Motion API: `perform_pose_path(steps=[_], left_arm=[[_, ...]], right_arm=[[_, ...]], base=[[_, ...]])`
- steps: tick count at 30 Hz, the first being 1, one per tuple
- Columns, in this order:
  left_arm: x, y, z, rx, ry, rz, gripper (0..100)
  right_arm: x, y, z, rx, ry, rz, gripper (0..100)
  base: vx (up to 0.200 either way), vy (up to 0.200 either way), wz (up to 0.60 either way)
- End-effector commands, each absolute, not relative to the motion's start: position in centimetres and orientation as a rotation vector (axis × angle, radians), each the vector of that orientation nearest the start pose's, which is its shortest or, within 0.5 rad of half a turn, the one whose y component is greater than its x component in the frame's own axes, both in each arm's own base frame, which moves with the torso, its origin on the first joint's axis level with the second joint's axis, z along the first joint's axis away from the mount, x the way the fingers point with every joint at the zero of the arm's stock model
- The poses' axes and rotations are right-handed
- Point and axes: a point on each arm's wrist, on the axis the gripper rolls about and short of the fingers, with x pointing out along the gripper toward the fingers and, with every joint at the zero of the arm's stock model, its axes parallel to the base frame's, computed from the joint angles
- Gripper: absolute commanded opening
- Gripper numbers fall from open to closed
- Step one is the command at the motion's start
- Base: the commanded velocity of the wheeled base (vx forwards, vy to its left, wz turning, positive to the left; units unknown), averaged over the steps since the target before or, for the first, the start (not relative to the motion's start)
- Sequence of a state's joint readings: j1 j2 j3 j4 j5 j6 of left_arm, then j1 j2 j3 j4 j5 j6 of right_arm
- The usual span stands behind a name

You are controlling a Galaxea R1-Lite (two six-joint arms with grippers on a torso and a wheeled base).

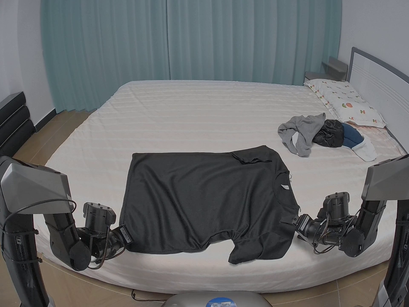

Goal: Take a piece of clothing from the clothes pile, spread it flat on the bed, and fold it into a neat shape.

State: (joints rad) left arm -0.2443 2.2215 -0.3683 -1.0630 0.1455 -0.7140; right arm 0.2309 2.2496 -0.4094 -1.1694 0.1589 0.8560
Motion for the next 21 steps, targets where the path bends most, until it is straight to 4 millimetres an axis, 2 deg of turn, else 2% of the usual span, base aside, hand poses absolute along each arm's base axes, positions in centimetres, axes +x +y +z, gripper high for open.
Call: perform_pose_path(steps=[1, 8, 9, 13, 21], left_arm=[[27.1, -6.3, -1.7, -0.530, 0.747, 0.184, 0], [27.1, -6.0, -1.6, -0.527, 0.739, 0.194, 0], [27.1, -6.0, -1.6, -0.527, 0.739, 0.194, 0], [27.2, -5.7, -0.9, -0.535, 0.718, 0.196, 0], [27.6, -5.0, -0.2, -0.550, 0.679, 0.211, 0]], right_arm=[[28.6, 7.3, -2.9, 0.782, 0.817, 0.058, 100], [29.4, 7.5, -3.7, 0.784, 0.825, 0.061, 100], [29.4, 7.5, -3.7, 0.784, 0.825, 0.061, 0], [30.0, 7.2, -3.4, 0.797, 0.793, 0.058, 0], [31.5, 6.4, -0.4, 0.824, 0.661, 0.077, 0]], base=[[0.000, 0.000, 0.00], [0.000, 0.000, 0.00], [0.000, 0.000, 0.00], [0.000, 0.000, 0.00], [0.000, 0.000, 0.00]])
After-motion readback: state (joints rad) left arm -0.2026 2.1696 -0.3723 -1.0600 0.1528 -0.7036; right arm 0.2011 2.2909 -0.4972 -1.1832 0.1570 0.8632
